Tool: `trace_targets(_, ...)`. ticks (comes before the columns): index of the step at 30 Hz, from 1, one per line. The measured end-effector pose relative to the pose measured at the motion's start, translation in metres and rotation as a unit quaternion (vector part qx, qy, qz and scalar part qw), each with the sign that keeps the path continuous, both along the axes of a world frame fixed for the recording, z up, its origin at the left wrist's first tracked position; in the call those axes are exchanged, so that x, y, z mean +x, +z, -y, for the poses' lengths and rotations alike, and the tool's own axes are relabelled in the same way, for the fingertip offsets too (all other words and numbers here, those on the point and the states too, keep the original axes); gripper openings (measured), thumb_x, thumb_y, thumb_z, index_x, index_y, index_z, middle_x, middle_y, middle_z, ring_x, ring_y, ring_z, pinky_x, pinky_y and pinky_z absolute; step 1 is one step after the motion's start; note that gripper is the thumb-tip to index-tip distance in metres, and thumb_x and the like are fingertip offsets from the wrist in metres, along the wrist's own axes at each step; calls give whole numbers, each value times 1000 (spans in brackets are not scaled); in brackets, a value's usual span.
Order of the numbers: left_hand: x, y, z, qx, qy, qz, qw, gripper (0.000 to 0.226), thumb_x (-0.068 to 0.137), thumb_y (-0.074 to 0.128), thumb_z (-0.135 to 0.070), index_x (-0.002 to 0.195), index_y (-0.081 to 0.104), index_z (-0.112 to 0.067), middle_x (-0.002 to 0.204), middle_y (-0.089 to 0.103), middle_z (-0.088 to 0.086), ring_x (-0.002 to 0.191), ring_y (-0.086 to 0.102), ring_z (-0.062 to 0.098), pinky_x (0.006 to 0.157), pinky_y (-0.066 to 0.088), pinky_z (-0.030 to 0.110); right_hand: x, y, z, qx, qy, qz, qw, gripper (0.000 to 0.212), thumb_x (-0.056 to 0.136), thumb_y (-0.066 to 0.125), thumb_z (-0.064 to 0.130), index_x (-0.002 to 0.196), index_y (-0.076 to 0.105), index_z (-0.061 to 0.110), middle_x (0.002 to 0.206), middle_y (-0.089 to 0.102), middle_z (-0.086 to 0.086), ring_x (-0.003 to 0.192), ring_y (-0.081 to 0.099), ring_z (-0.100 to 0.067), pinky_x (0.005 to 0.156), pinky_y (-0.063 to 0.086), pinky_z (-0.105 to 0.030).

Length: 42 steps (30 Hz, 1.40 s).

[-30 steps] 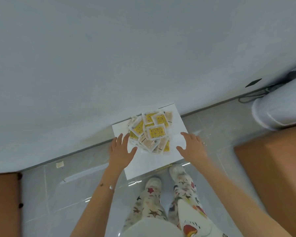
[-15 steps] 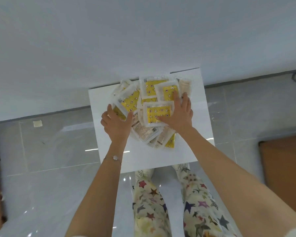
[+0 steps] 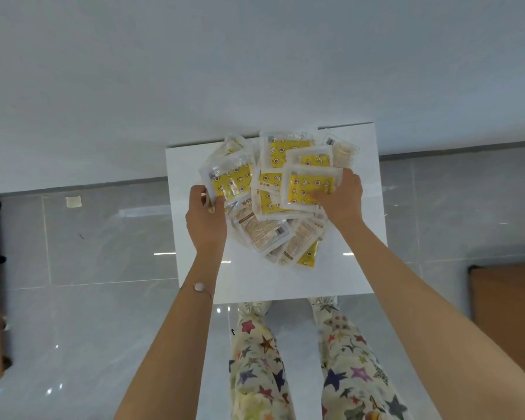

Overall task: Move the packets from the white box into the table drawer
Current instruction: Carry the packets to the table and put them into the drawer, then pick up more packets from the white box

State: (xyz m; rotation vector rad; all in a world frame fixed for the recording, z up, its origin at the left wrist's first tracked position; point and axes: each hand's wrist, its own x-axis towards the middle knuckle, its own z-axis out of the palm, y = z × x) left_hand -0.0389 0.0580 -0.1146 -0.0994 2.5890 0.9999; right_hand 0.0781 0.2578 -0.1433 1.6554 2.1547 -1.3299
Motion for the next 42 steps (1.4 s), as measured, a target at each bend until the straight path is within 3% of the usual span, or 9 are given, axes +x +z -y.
trace_targets(9,-2,49,32,118,81,39,989,20,94,55,-13,111,48,-18,106,60,2,86,63,13,69,57,33,13,49,-8,-97,-90,-130,983,27,86,63,12,109,49,14,97,58,4,87,57,-14,71,51,-28)
trace_targets(11,-1,73,40,142,113,45,982,25,93,57,-12,117,50,-12,108,61,4,90,65,17,69,59,34,15,72,-9,-93,-86,-139,982,30,87,63,14,113,48,14,104,55,1,94,56,-17,77,49,-35)
trace_targets(15,7,139,59,202,159,49,965,22,91,59,-10,112,51,-11,105,64,9,89,68,21,64,60,30,16,143,-2,-133,-66,-168,974,38,88,66,15,121,47,19,116,58,0,101,58,-16,73,46,-23)
trace_targets(18,24,193,76,252,185,52,948,21,91,59,-8,111,51,-12,102,65,7,85,69,17,65,60,32,16,200,14,-158,-43,-191,968,40,86,69,16,119,46,23,117,62,-4,99,64,-19,78,54,-32)
trace_targets(27,79,310,168,311,272,23,910,26,92,59,-8,113,46,-15,105,66,6,82,71,12,60,58,26,-19,330,117,-151,139,-220,954,38,86,69,17,114,47,29,113,60,3,102,63,-18,84,55,-37)
trace_targets(30,88,338,218,312,313,-2,897,31,92,59,-8,118,44,-17,105,66,3,86,70,14,60,58,25,-39,357,170,-169,220,-228,933,37,87,67,14,115,47,28,118,58,-2,99,64,-19,72,56,-25)
trace_targets(33,101,360,277,317,341,-35,884,41,92,59,-6,126,40,-21,101,67,-2,80,71,10,57,57,25,-56,375,233,-188,292,-221,911,42,86,69,16,119,45,27,115,60,-2,96,66,-18,71,56,-26)
trace_targets(38,134,378,389,328,407,-78,849,43,92,58,-5,127,42,-23,105,69,8,85,72,17,60,58,28,-81,396,352,-207,394,-213,870,47,85,71,14,121,43,27,109,59,2,89,63,-11,60,51,-12)
trace_targets(42,165,387,468,329,482,-100,806,42,91,58,-3,124,43,-25,104,69,8,85,71,17,60,58,27,-93,410,447,-210,463,-221,832,48,85,69,11,123,44,26,107,57,7,92,63,-12,68,54,-17)
